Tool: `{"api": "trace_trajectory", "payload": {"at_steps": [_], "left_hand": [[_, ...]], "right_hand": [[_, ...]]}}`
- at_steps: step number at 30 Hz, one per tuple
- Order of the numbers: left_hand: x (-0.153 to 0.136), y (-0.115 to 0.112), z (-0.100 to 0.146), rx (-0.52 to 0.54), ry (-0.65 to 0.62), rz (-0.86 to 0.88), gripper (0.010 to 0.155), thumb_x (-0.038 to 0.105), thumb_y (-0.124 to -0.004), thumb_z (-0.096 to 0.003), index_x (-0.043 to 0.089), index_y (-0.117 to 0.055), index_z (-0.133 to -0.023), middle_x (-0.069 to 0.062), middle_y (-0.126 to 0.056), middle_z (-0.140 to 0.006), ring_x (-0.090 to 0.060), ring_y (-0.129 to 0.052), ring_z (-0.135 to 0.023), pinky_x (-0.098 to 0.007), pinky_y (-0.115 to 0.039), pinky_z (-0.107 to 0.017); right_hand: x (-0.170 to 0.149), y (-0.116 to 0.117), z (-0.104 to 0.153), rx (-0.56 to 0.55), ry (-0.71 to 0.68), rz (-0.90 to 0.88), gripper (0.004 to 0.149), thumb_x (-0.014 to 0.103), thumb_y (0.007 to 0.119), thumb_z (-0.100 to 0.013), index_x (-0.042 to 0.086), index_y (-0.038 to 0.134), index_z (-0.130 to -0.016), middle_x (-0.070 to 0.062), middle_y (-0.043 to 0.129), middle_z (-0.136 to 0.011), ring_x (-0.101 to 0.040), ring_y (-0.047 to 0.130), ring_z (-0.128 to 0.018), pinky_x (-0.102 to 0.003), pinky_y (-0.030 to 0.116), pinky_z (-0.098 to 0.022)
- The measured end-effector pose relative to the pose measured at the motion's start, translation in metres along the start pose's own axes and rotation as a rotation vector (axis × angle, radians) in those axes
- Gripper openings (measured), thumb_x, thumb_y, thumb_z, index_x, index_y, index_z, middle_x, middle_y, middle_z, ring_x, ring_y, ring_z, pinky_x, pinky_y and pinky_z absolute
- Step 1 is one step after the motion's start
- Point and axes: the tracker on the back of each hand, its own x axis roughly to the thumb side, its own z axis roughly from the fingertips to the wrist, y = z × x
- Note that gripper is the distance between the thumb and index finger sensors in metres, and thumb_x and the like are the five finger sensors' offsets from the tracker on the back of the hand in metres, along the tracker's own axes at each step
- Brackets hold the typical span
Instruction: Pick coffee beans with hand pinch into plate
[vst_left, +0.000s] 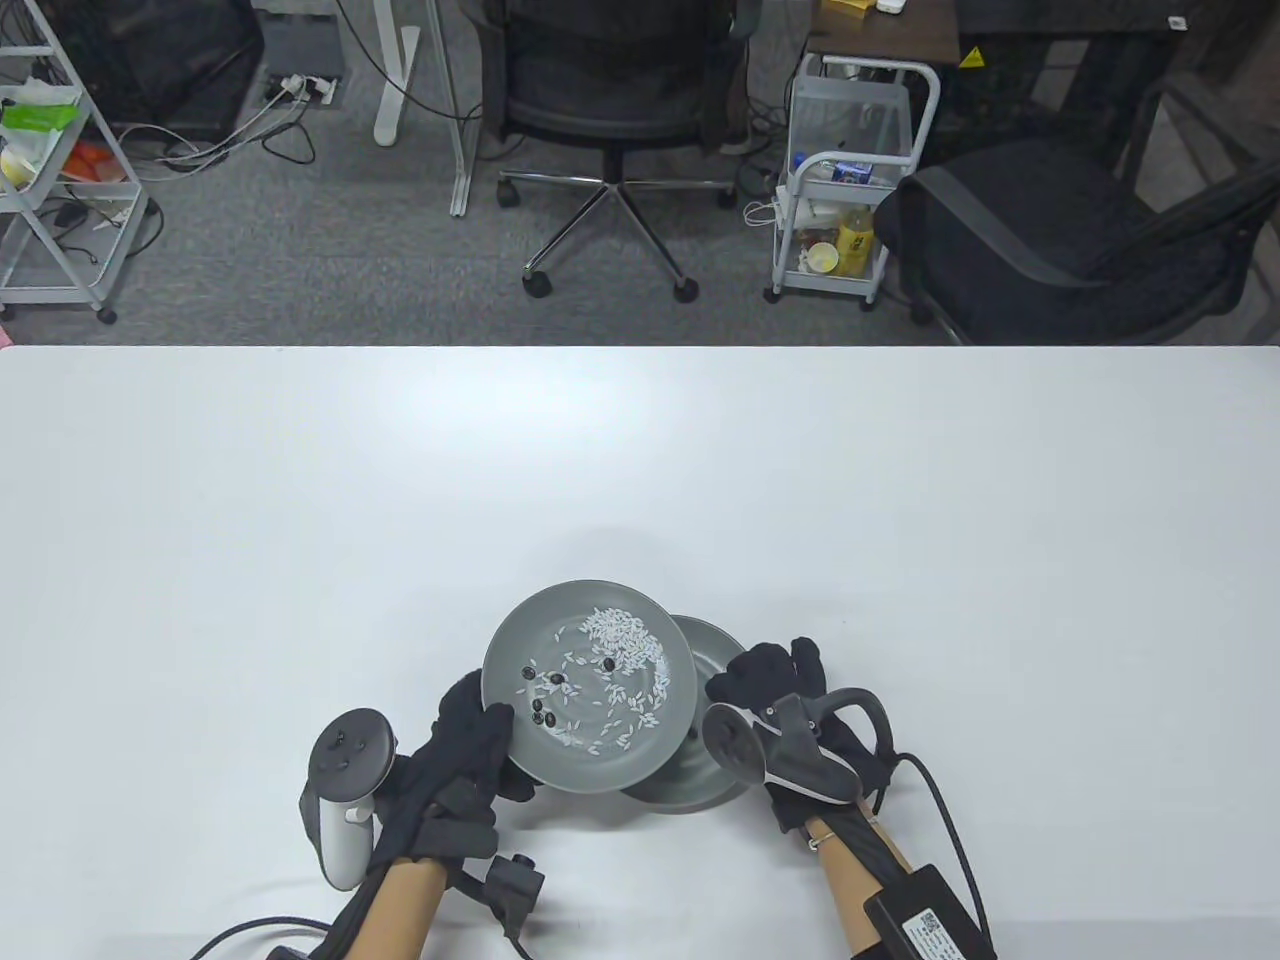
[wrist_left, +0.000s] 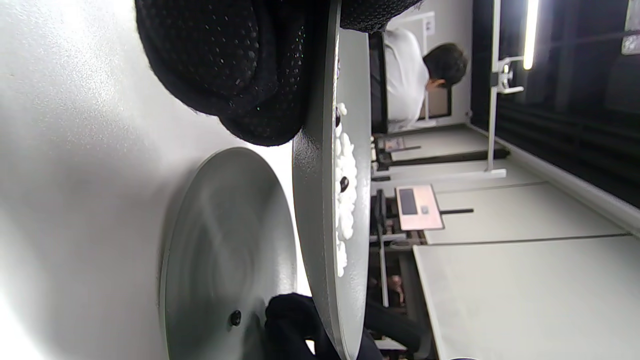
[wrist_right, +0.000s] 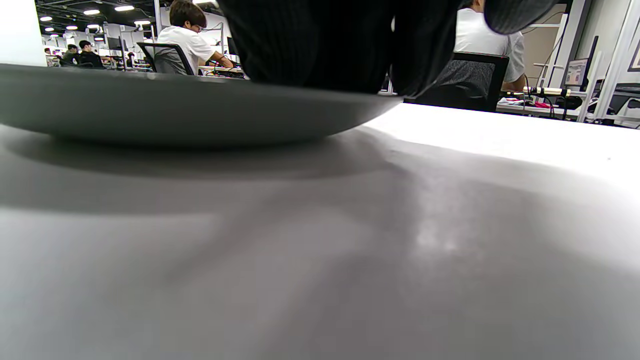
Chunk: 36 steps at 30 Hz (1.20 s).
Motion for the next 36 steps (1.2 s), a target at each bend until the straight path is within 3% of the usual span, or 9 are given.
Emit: {"api": "trace_trajectory", "payload": {"at_steps": [5,12,15,18,23,28,36], "left_hand": [[0.000,-0.001,0.000,-0.008,0.004,-0.003,0.057,0.024,-0.059,-0.0660,0.002,-0.032,-0.111,-0.022,-0.070,-0.097,-0.028,-0.093,-0.060,-0.038,-0.085,-0.041],[-0.001,-0.001,-0.001,-0.015,-0.003,-0.015,0.057,0.024,-0.059,-0.0659,0.002,-0.032,-0.111,-0.022,-0.070,-0.097,-0.028,-0.093,-0.059,-0.038,-0.085,-0.041],[-0.002,-0.004,-0.001,-0.034,-0.003,-0.030,0.057,0.024,-0.059,-0.0659,0.002,-0.032,-0.111,-0.022,-0.070,-0.097,-0.028,-0.093,-0.059,-0.038,-0.085,-0.041],[-0.001,-0.008,-0.001,-0.055,-0.014,-0.048,0.057,0.024,-0.059,-0.0659,0.002,-0.032,-0.111,-0.022,-0.071,-0.097,-0.028,-0.094,-0.059,-0.037,-0.085,-0.040],[0.001,-0.013,-0.001,-0.096,-0.042,-0.069,0.057,0.024,-0.059,-0.0658,0.002,-0.033,-0.111,-0.022,-0.072,-0.096,-0.026,-0.094,-0.058,-0.036,-0.086,-0.040],[0.003,-0.015,0.000,-0.114,-0.061,-0.079,0.057,0.024,-0.059,-0.0657,0.001,-0.033,-0.110,-0.022,-0.072,-0.096,-0.026,-0.095,-0.058,-0.036,-0.086,-0.039],[0.003,-0.014,0.001,-0.111,-0.070,-0.071,0.057,0.024,-0.060,-0.0658,0.001,-0.033,-0.110,-0.022,-0.072,-0.096,-0.027,-0.095,-0.057,-0.036,-0.086,-0.039]], "right_hand": [[-0.008,-0.006,-0.001,-0.007,0.048,-0.070,0.033,0.040,0.067,-0.067,0.029,0.074,-0.098,-0.001,0.074,-0.103,-0.033,0.070,-0.102,-0.063,0.050,-0.076],[-0.025,-0.037,0.008,-0.253,0.135,-0.312,0.039,0.038,0.062,-0.070,0.024,0.065,-0.106,-0.009,0.066,-0.109,-0.040,0.064,-0.102,-0.063,0.048,-0.075],[-0.018,-0.048,0.013,-0.328,0.068,-0.414,0.039,0.038,0.060,-0.071,0.026,0.062,-0.108,-0.009,0.063,-0.110,-0.040,0.061,-0.103,-0.063,0.046,-0.076],[0.000,-0.052,0.015,-0.309,-0.033,-0.370,0.038,0.040,0.061,-0.070,0.034,0.061,-0.108,-0.009,0.060,-0.113,-0.039,0.056,-0.107,-0.064,0.043,-0.077],[0.033,-0.053,0.019,-0.271,-0.161,-0.151,0.039,0.042,0.062,-0.069,0.038,0.061,-0.108,-0.009,0.059,-0.116,-0.040,0.054,-0.109,-0.065,0.042,-0.077],[0.041,-0.048,0.018,-0.227,-0.174,-0.095,0.042,0.041,0.063,-0.068,0.034,0.060,-0.109,-0.010,0.058,-0.117,-0.041,0.053,-0.109,-0.065,0.042,-0.077],[0.042,-0.049,0.019,-0.273,-0.175,-0.115,0.034,0.042,0.069,-0.066,0.032,0.072,-0.099,-0.001,0.070,-0.107,-0.034,0.064,-0.106,-0.064,0.046,-0.077]]}}
